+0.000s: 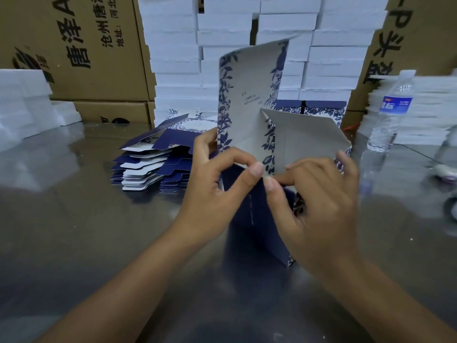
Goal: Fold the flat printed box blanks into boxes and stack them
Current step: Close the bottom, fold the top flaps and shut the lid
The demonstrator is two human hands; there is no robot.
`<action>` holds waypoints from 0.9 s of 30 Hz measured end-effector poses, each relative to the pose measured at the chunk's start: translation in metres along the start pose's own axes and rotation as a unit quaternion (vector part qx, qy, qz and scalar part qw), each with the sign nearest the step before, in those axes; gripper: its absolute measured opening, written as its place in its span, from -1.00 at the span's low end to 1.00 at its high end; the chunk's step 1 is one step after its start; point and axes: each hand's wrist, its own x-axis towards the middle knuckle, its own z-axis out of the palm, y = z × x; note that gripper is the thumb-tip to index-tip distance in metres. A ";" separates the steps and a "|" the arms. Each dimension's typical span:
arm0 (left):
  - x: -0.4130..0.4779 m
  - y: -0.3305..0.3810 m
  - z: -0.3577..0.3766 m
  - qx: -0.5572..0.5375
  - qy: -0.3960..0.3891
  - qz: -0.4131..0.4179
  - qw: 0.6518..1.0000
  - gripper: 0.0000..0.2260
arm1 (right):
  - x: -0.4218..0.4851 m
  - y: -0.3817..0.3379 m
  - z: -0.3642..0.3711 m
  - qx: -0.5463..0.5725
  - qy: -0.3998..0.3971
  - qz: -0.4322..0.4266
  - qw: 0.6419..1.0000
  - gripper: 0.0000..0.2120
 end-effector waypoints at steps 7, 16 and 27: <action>-0.003 0.002 0.005 -0.028 -0.017 -0.011 0.999 -0.87 | 0.000 0.008 0.002 -0.006 -0.001 -0.030 1.000 -0.65; 0.001 0.000 0.004 -0.017 -0.037 -0.023 0.999 -0.88 | 0.003 0.013 -0.001 -0.011 0.002 -0.055 0.998 -0.66; 0.005 -0.006 -0.002 -0.027 -0.018 -0.065 0.997 -0.84 | 0.002 0.013 0.000 0.007 0.013 -0.075 0.997 -0.65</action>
